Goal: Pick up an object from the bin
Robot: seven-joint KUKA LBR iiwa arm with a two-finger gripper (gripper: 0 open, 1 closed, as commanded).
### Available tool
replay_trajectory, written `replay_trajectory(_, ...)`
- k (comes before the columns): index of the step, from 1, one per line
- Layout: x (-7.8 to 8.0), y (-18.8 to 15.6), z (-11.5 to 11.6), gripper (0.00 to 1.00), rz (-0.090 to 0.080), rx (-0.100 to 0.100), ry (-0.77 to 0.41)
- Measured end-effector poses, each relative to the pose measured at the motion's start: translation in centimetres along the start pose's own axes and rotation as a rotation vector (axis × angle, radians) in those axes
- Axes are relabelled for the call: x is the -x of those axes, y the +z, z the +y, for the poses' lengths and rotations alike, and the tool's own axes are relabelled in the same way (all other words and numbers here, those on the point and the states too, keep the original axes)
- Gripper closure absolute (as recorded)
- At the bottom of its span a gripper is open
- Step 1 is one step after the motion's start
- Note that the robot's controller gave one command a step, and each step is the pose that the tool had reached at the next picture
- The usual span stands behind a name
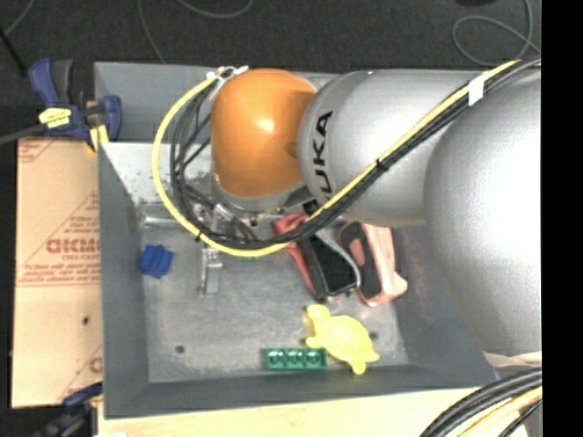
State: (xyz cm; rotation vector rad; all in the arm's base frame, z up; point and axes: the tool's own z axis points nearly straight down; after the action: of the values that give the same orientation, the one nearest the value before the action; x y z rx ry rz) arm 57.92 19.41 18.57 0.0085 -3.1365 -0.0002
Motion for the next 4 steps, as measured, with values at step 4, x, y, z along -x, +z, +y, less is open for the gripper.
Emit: replay_trajectory(4, 3.2, 4.2, 3.1, 0.00, -0.013, 0.004, 0.126)
